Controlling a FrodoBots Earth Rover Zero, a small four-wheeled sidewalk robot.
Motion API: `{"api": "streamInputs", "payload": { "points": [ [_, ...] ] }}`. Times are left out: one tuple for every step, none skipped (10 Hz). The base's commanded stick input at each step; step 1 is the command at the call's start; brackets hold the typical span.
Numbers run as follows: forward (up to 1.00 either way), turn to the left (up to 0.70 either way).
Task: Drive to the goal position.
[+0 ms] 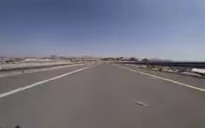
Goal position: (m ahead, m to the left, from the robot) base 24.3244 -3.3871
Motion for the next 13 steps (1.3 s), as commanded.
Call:
{"api": "streamInputs", "payload": {
  "points": [
    [1.0,0.0],
    [1.0,0.27],
    [1.0,0.27],
    [1.0,0.0],
    [1.0,0.0],
    [1.0,-0.27],
    [1.0,-0.27],
    [1.0,0.0],
    [1.0,0.0],
    [1.0,0.0],
    [1.0,0.0],
    [1.0,0.0],
    [1.0,0.0]
  ]
}}
